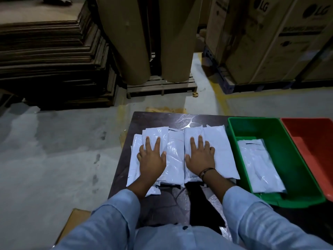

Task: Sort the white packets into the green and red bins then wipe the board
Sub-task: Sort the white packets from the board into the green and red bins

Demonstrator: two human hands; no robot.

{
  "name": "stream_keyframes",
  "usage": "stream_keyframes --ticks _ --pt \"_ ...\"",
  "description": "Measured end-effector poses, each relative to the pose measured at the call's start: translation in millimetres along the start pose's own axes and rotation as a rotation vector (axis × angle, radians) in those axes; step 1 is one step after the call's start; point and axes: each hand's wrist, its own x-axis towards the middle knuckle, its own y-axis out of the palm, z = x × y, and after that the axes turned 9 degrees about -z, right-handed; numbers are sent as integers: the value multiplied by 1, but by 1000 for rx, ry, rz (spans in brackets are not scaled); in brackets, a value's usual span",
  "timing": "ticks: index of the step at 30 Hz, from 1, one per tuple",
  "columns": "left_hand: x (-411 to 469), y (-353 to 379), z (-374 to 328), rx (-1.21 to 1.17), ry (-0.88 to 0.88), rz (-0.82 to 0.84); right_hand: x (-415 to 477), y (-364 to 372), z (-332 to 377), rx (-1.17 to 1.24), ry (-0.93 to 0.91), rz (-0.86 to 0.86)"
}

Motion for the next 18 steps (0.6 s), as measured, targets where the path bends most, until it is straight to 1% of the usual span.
stream_keyframes --ticks 11,18 --pt "5 -20 -10 -35 4 -106 2 -19 -2 43 -18 -93" --pt "10 -35 -59 -106 71 -134 9 -56 -14 135 -1 -231"
